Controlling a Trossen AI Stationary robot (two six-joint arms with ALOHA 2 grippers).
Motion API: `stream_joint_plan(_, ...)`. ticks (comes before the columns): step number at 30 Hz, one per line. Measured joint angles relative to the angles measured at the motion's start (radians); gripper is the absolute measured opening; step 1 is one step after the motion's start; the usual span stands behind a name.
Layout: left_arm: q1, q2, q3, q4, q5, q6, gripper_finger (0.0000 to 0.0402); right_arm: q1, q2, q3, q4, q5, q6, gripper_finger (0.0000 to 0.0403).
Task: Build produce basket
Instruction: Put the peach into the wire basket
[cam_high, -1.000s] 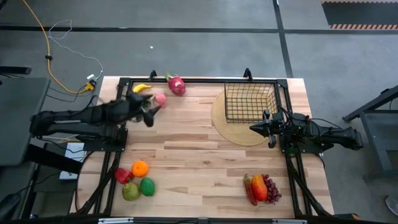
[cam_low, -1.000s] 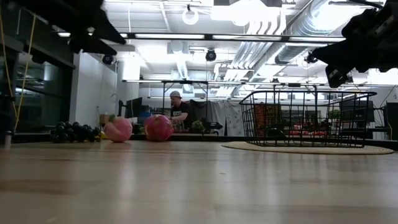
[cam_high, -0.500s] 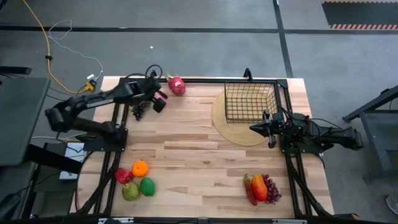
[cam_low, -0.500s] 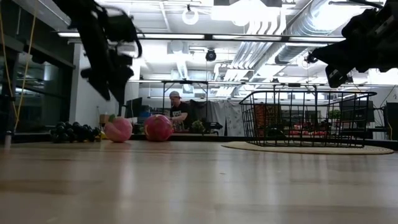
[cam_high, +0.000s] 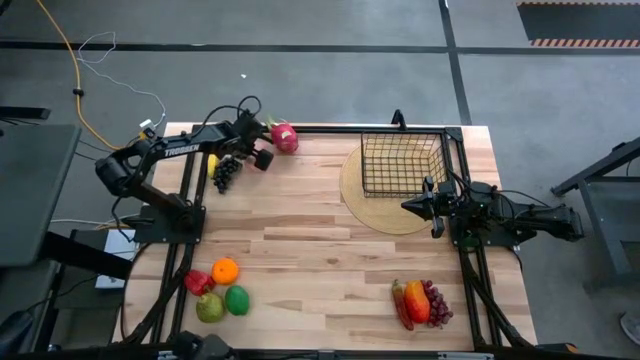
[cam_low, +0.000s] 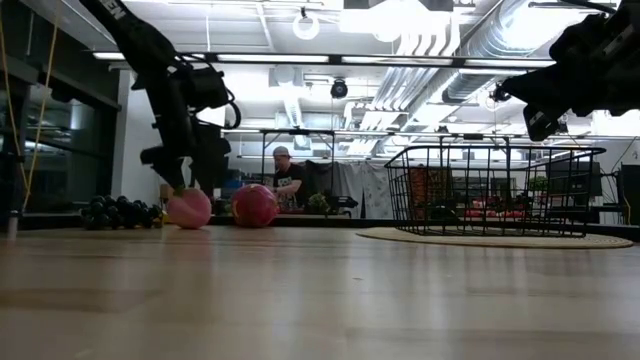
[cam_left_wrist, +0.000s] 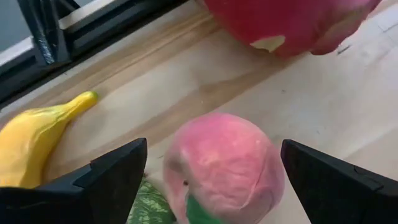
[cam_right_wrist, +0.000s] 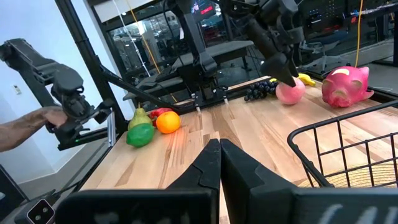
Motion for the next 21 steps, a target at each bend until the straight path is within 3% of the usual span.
stream_joint_plan(7,0.001,0.038,0.0,-0.021,0.054,-0.017,0.0358,0.0,0.0,0.0,0.0,0.0,0.0,0.0)
stream_joint_plan(21,-0.001,0.046,0.0,-0.099,0.001,-0.023,0.0342,0.0,0.0,0.0,0.0,0.0,0.0,0.0)
